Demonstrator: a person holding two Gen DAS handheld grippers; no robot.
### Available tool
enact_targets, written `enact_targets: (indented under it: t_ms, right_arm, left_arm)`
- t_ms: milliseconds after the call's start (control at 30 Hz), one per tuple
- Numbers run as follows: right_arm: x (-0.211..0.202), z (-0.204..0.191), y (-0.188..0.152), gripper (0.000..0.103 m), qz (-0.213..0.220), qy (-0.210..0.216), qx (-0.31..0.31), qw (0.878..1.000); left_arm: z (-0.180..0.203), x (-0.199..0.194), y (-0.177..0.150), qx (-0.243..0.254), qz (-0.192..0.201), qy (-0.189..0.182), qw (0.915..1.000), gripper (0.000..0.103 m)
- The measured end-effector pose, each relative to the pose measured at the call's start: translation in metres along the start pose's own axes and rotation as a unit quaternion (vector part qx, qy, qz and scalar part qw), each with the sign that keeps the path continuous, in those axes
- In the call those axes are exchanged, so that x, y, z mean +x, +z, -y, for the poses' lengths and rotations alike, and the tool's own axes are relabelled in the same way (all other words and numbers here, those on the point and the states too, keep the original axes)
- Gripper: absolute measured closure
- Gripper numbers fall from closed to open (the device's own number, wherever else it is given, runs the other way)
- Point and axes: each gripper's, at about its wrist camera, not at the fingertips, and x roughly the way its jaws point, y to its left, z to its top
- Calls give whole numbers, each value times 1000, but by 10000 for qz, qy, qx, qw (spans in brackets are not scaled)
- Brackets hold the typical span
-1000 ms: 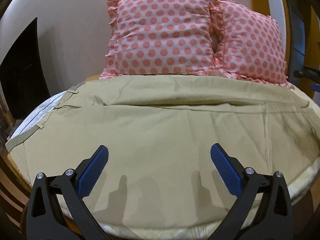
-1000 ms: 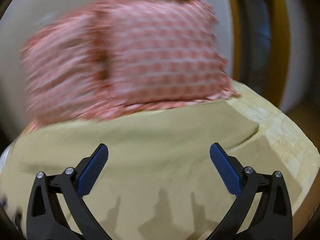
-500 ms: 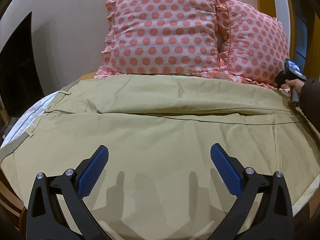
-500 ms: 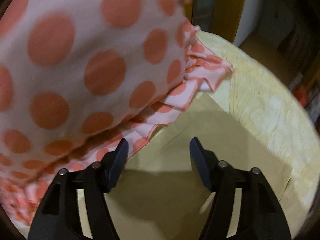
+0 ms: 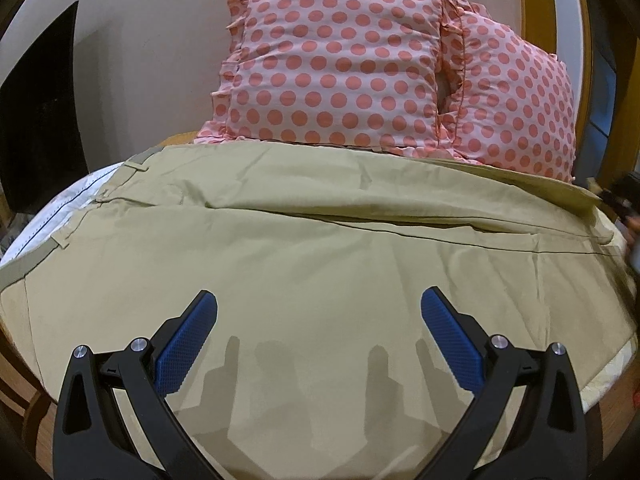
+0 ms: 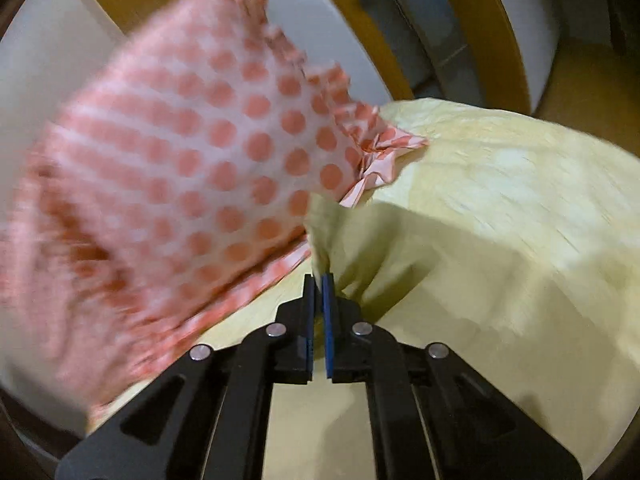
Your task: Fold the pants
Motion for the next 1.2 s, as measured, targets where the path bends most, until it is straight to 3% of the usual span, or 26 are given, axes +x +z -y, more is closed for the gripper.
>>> enact_targets:
  t_ms: [100,167,233,333,400,533,567,633,667,733,767,833,967,1033,1200]
  right_arm:
    - [-42,26,-37,99,-210,116,270,9993]
    - [-46,42,-51,98,-471,151,560,9972]
    - [-48,54,-61,91,-654,143,835,9943]
    - [-49,59,-67,57,-720,200,1101,9911]
    - [-46,60,-65,54,-668,139,1073,9919]
    - [-44,61,-66,55,-616,-29,1114,9919]
    - [-41,61,-66,61,-584,-47,1119,9920]
    - [-27,63,-62,99,-641,81,985,9930]
    - [-25,64,-60,101,-652,125,922,9935]
    - [-49,64,-51,101,-188,703,863,9936]
    - [-62,63,-48,101,36,775,753,9941]
    - [-95,61,-41,101,623,705,414,9947]
    - [-112,71,-38,101,825,622,405,9938]
    - [-110,76,-40,101,791,609,421,9941]
    - [-105,83,-43,101,738,626,427,9944]
  left_arm:
    - [0,-3,0,-38,17,-18,10000,1]
    - [0,-8,2,-92,61,-71,9999,1]
    - [1,-11,6,-94,107,-52,9999,1]
    - [-1,-17,9,-115,140,42,9998,1]
    - [-6,-21,9,-185,168,94,9996,1]
    - [-19,-22,14,-424,139,68,9990,1]
    - [-22,-22,16,-482,129,9,9988,1]
    - [-29,-21,20,-618,156,-299,9975,1]
    - [-32,-20,22,-692,160,-524,9961,1]
    - [-44,-15,32,-914,107,-994,9908,1]
    - [-51,-12,38,-1049,70,-1137,9879,1]
    - [-69,-5,51,-1413,-12,-1212,9825,1]
    - [-98,24,81,-2089,-373,-1356,9678,1]
    - [-106,49,97,-2217,-598,-1276,9649,1]
    - [-104,111,140,-2066,-1062,-661,9704,1]
